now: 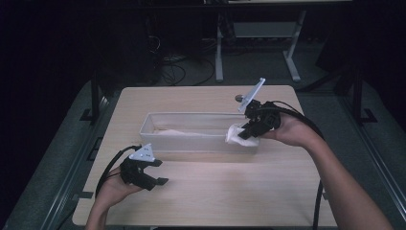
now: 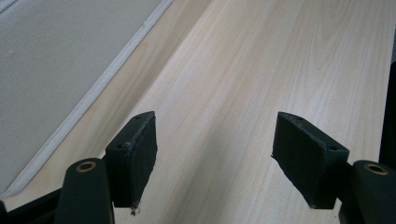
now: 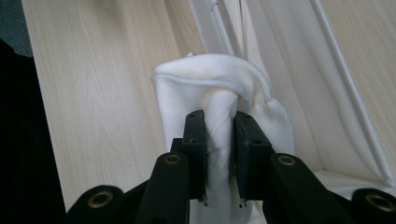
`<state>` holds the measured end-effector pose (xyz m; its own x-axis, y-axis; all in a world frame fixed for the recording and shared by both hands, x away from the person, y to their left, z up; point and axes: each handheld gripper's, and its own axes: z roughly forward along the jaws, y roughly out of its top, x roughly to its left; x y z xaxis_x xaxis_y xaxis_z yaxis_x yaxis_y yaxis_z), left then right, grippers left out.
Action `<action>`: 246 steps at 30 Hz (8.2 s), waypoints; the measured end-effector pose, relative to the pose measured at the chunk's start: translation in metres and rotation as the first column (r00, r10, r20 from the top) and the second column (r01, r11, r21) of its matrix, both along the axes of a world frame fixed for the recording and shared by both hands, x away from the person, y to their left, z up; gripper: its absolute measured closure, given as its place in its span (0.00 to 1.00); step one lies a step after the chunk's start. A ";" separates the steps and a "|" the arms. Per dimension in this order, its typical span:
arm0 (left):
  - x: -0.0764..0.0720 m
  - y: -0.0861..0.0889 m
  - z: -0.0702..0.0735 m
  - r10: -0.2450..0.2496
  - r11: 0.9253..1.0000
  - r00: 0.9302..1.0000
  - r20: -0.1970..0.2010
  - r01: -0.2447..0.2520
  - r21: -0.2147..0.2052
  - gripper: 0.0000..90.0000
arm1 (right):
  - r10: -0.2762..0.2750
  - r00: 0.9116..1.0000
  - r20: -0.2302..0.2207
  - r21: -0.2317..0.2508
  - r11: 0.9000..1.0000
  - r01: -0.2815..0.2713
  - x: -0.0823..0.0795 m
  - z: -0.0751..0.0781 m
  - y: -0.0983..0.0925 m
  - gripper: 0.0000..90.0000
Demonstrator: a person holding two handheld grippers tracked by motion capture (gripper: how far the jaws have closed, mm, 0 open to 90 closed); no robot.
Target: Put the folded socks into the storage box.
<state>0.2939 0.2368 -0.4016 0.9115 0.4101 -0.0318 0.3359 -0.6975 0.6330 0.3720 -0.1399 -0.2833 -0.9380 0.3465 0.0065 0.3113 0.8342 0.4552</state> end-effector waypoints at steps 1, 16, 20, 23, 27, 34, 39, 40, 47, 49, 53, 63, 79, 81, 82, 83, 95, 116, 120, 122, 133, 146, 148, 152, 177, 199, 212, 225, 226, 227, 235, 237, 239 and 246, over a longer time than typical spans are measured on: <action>0.000 0.001 0.000 0.007 1.000 1.000 -0.001 -0.007 -0.004 0.33 | -0.002 1.000 0.003 -0.009 1.000 0.002 0.003 0.001 0.000 0.84; -0.001 0.009 0.003 0.033 0.999 0.999 0.003 -0.033 -0.010 0.33 | -0.007 1.000 -0.003 -0.019 1.000 0.007 0.030 0.000 -0.004 0.84; -0.001 0.009 0.002 0.032 0.999 0.999 0.000 -0.032 -0.008 0.33 | -0.024 1.000 -0.008 -0.021 0.999 0.024 0.037 -0.002 -0.007 0.84; 0.000 0.010 0.002 0.036 0.999 0.999 -0.001 -0.036 -0.009 0.33 | -0.029 1.000 -0.010 -0.026 0.999 0.029 0.041 -0.004 -0.009 0.84; 0.000 0.011 0.001 0.041 0.999 0.999 -0.005 -0.041 -0.014 0.33 | -0.044 0.999 -0.026 -0.024 0.999 0.043 0.050 -0.011 -0.013 0.84; -0.001 0.014 0.001 0.047 0.999 0.999 -0.005 -0.047 -0.018 0.33 | -0.056 0.997 -0.047 -0.030 0.998 0.055 0.061 -0.020 -0.014 0.84; 0.000 0.016 -0.001 0.053 0.998 0.999 -0.012 -0.053 -0.020 0.33 | -0.068 0.996 -0.051 -0.038 0.997 0.066 0.067 -0.025 -0.014 0.84; 0.000 0.016 -0.001 0.054 0.998 0.998 -0.013 -0.054 -0.020 0.33 | -0.064 0.997 -0.052 -0.039 0.997 0.062 0.068 -0.026 -0.014 0.84; 0.001 0.018 -0.002 0.053 0.998 0.998 -0.017 -0.053 -0.017 0.33 | -0.067 0.996 -0.060 -0.052 0.997 0.064 0.075 -0.032 -0.015 0.84; 0.001 0.018 -0.003 0.056 0.998 0.998 -0.022 -0.056 -0.017 0.33 | -0.073 0.995 -0.068 -0.055 0.996 0.069 0.078 -0.034 -0.016 0.84; 0.001 0.019 -0.003 0.056 0.998 0.998 -0.019 -0.056 -0.022 0.33 | -0.079 0.994 -0.081 -0.071 0.995 0.073 0.084 -0.042 -0.015 0.84; 0.002 0.023 -0.004 0.068 0.997 0.997 -0.024 -0.068 -0.028 0.33 | -0.081 0.992 -0.095 -0.075 0.994 0.074 0.091 -0.051 -0.013 0.84; 0.001 0.026 -0.003 0.072 0.997 0.997 -0.026 -0.073 -0.034 0.33 | -0.097 0.990 -0.104 -0.091 0.992 0.088 0.093 -0.063 -0.013 0.84; 0.001 0.026 -0.003 0.074 0.997 0.997 -0.025 -0.074 -0.034 0.33 | -0.097 0.990 -0.107 -0.093 0.992 0.087 0.093 -0.064 -0.012 0.84; 0.001 0.026 -0.003 0.074 0.997 0.997 -0.023 -0.075 -0.035 0.33 | -0.098 0.989 -0.108 -0.094 0.992 0.088 0.093 -0.065 -0.012 0.84; 0.001 0.027 -0.002 0.074 0.997 0.997 -0.023 -0.074 -0.034 0.33 | -0.097 0.990 -0.106 -0.091 0.992 0.087 0.093 -0.066 -0.012 0.84; 0.001 0.026 -0.003 0.070 0.997 0.997 -0.028 -0.070 -0.034 0.33 | -0.115 0.985 -0.126 -0.096 0.990 0.104 0.094 -0.082 -0.014 0.84; 0.001 0.029 -0.005 0.074 0.996 0.997 -0.037 -0.075 -0.042 0.32 | -0.122 0.983 -0.135 -0.096 0.989 0.110 0.100 -0.101 -0.008 0.84; 0.001 0.028 -0.005 0.076 0.996 0.996 -0.041 -0.077 -0.045 0.32 | -0.119 0.983 -0.139 -0.101 0.989 0.106 0.101 -0.103 -0.006 0.84; 0.001 0.029 -0.005 0.076 0.996 0.996 -0.044 -0.078 -0.044 0.32 | -0.120 0.983 -0.140 -0.102 0.989 0.106 0.101 -0.104 -0.006 0.83; 0.001 0.031 -0.005 0.080 0.995 0.996 -0.044 -0.082 -0.048 0.32 | -0.120 0.984 -0.135 -0.108 0.989 0.105 0.104 -0.108 -0.005 0.82; 0.000 0.035 -0.003 0.087 0.995 0.996 -0.036 -0.089 -0.053 0.33 | -0.112 0.985 -0.130 -0.118 0.988 0.096 0.105 -0.110 -0.001 0.69; 0.000 0.034 -0.003 0.084 0.995 0.996 -0.038 -0.086 -0.053 0.33 | -0.112 0.985 -0.129 -0.112 0.989 0.097 0.104 -0.109 -0.001 0.67; -0.001 0.034 -0.002 0.085 0.995 0.996 -0.037 -0.087 -0.055 0.33 | -0.109 0.985 -0.132 -0.105 0.990 0.095 0.104 -0.106 -0.002 0.64; -0.003 0.032 0.001 0.076 0.995 0.997 -0.026 -0.078 -0.058 0.33 | -0.111 0.987 -0.119 -0.067 0.992 0.104 0.088 -0.079 -0.013 0.81; -0.006 0.028 0.000 0.063 0.996 0.998 -0.030 -0.065 -0.053 0.33 | -0.119 0.988 -0.097 -0.039 0.993 0.116 0.073 -0.059 -0.024 0.81; -0.006 0.028 0.000 0.066 0.996 0.997 -0.033 -0.068 -0.054 0.33 | -0.124 0.988 -0.093 -0.041 0.992 0.120 0.071 -0.056 -0.026 0.81; -0.006 0.029 0.001 0.072 0.995 0.997 -0.031 -0.074 -0.060 0.33 | -0.121 0.989 -0.091 -0.044 0.992 0.117 0.066 -0.052 -0.025 0.80; -0.006 0.030 0.001 0.073 0.995 0.997 -0.031 -0.074 -0.061 0.33 | -0.119 0.989 -0.091 -0.044 0.992 0.116 0.066 -0.051 -0.025 0.80; -0.006 0.030 0.001 0.073 0.995 0.997 -0.030 -0.075 -0.062 0.33 | -0.120 0.989 -0.091 -0.045 0.992 0.116 0.066 -0.051 -0.026 0.80; -0.007 0.030 0.001 0.075 0.995 0.997 -0.030 -0.077 -0.062 0.33 | -0.120 0.989 -0.081 -0.039 0.992 0.117 0.060 -0.046 -0.029 0.80; -0.007 0.030 0.001 0.075 0.995 0.997 -0.031 -0.077 -0.062 0.33 | -0.122 0.990 -0.078 -0.038 0.992 0.119 0.059 -0.045 -0.031 0.80; -0.007 0.030 0.001 0.075 0.995 0.997 -0.031 -0.077 -0.061 0.32 | -0.127 0.989 -0.076 -0.037 0.991 0.125 0.058 -0.043 -0.033 0.80; -0.007 0.030 0.001 0.073 0.995 0.997 -0.031 -0.075 -0.059 0.32 | -0.139 0.988 -0.066 -0.033 0.990 0.137 0.053 -0.039 -0.041 0.80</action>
<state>0.2869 0.2664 -0.4003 0.8769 0.4732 -0.0844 0.4041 -0.6306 0.6626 0.4249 -0.1806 -0.3227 -0.8790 0.4734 0.0575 0.4538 0.7932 0.4062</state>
